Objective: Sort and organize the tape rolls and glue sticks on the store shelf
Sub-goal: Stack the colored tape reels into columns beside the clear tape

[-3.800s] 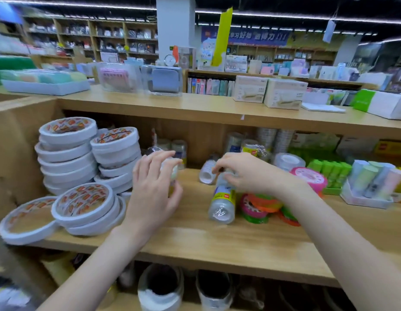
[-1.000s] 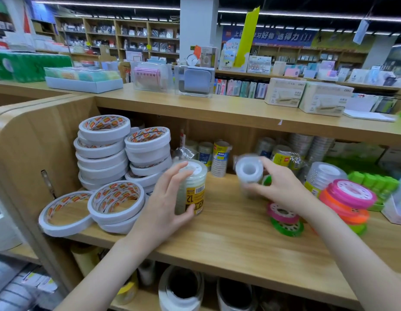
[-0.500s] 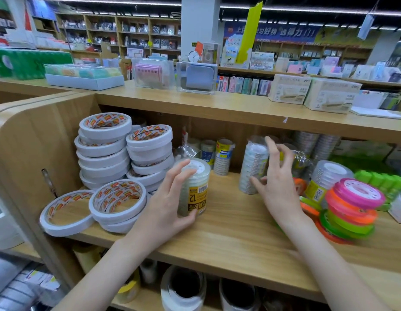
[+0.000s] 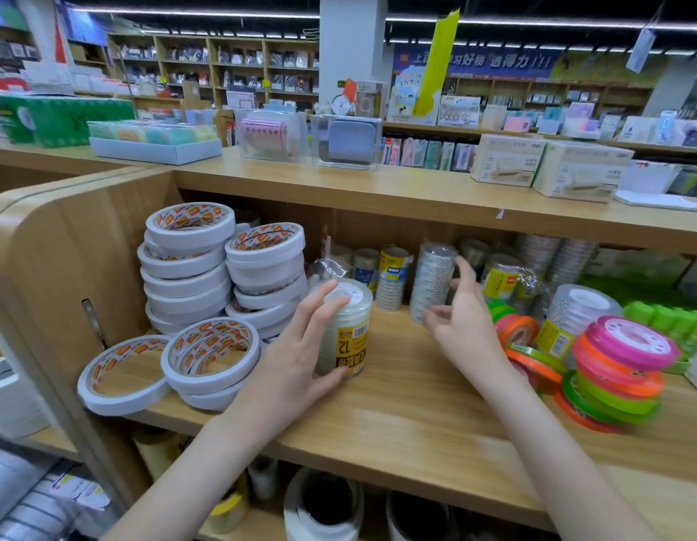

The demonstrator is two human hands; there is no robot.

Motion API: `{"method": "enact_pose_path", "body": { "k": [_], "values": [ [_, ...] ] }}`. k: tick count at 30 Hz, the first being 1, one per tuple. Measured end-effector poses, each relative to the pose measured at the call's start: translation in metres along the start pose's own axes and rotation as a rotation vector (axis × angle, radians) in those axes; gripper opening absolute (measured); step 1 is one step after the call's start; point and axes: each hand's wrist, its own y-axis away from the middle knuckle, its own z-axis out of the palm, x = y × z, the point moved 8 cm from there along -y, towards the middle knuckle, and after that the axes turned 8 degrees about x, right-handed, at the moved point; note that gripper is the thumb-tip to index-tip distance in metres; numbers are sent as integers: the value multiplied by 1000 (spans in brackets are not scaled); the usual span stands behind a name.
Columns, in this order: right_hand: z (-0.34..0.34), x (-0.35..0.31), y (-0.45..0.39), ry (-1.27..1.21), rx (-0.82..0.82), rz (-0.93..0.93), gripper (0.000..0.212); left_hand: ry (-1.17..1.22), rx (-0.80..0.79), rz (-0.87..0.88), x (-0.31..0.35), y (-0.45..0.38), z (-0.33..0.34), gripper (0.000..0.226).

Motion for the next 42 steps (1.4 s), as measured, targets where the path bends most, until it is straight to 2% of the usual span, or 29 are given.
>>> {"method": "enact_pose_path", "body": {
  "k": [3, 10, 13, 17, 20, 24, 26, 29, 33, 34, 36, 38, 42],
  "values": [
    [14, 5, 8, 67, -111, -18, 61, -4, -22, 4, 1, 1, 1, 99],
    [37, 26, -8, 217, -267, 120, 70, 10, -84, -1, -2, 2, 4, 107],
    [34, 26, -4, 213, -262, 122, 68, -4, -68, -12, -1, 4, 4, 105],
    [33, 8, -1, 373, -252, -31, 62, -15, -50, 4, -1, 4, 3, 106],
    [39, 5, 0, 464, -277, 5, 53, -35, -36, 21, 0, 3, 3, 105],
    [35, 7, -6, 609, -269, 40, 54, -38, -35, 14, -1, 3, 3, 104],
    [30, 6, -5, 592, -266, 44, 53, -43, -31, 15, -1, 4, 3, 103],
    [11, -7, -1, 536, -170, -51, 50, -41, -28, 18, -1, 4, 3, 104],
    [-48, -24, -3, 656, 234, -250, 43, -48, -21, 25, -1, 3, 4, 103],
    [-57, -22, -5, 713, 261, -232, 44, -57, -14, 26, -1, 2, 4, 103],
    [-65, -11, -11, 789, 214, -142, 48, -71, 3, 26, 0, 0, 5, 101],
    [-68, -2, -13, 769, 190, -75, 50, -77, 17, 12, 1, -2, 10, 100],
    [-76, -3, -9, 678, 289, -96, 49, -85, 42, -15, 1, -10, 21, 101]
  ]
}}
